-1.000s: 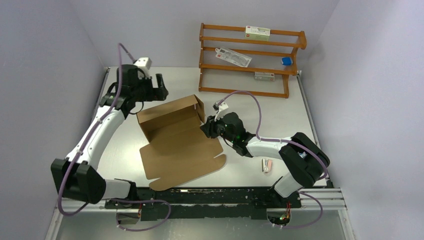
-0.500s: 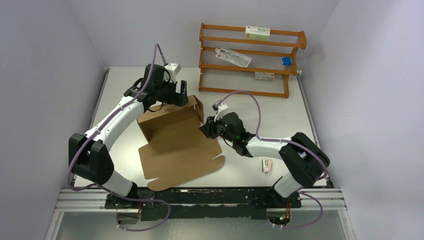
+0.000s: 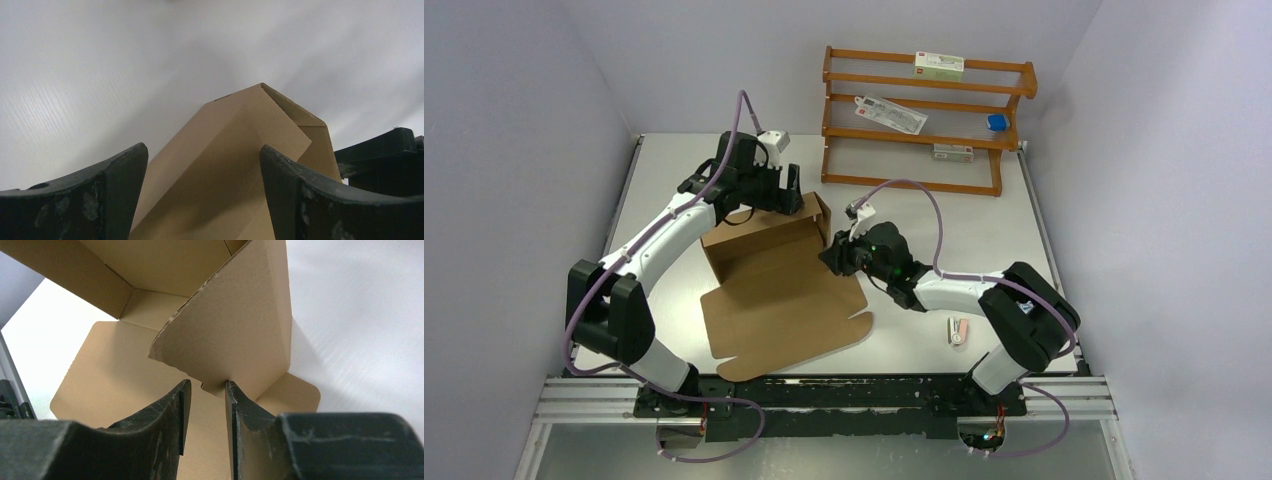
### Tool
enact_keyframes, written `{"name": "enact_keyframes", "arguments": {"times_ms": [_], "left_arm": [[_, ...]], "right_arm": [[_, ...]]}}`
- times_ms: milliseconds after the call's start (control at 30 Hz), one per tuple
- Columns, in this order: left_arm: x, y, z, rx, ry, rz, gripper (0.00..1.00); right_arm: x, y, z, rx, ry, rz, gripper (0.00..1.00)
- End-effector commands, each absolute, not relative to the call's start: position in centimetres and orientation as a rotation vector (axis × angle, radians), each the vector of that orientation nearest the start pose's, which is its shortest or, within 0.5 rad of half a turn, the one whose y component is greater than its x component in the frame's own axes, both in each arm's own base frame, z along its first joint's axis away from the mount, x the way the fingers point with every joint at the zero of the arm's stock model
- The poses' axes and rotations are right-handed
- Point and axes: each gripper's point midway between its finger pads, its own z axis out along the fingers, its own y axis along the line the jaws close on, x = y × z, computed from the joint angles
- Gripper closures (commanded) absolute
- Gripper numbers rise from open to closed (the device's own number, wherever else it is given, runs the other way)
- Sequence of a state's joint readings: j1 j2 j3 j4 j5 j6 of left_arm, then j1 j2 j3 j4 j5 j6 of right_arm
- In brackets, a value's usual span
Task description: Fold the paper box
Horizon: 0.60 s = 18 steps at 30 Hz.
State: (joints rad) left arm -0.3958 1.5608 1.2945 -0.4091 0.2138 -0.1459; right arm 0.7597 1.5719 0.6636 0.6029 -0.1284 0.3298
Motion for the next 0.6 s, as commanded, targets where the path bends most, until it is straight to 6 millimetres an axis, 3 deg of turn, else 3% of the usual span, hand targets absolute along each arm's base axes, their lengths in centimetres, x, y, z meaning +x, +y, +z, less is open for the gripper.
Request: {"name": "enact_keyframes", "arguments": {"times_ms": [0, 267, 567], "left_arm": [[37.2, -21.5, 17.6, 0.421, 2.274, -0.593, 0.14], [36.6, -21.8, 17.3, 0.452, 2.281, -0.626, 0.13], [35.9, -22.3, 17.1, 0.481, 2.288, -0.674, 0.13]], "right_arm": [[30.2, 35.0, 13.8, -0.507, 1.809, 0.932, 0.65], [31.2, 36.5, 14.8, -0.520, 1.745, 0.955, 0.64], [32.9, 36.2, 14.9, -0.536, 1.629, 0.854, 0.62]]}}
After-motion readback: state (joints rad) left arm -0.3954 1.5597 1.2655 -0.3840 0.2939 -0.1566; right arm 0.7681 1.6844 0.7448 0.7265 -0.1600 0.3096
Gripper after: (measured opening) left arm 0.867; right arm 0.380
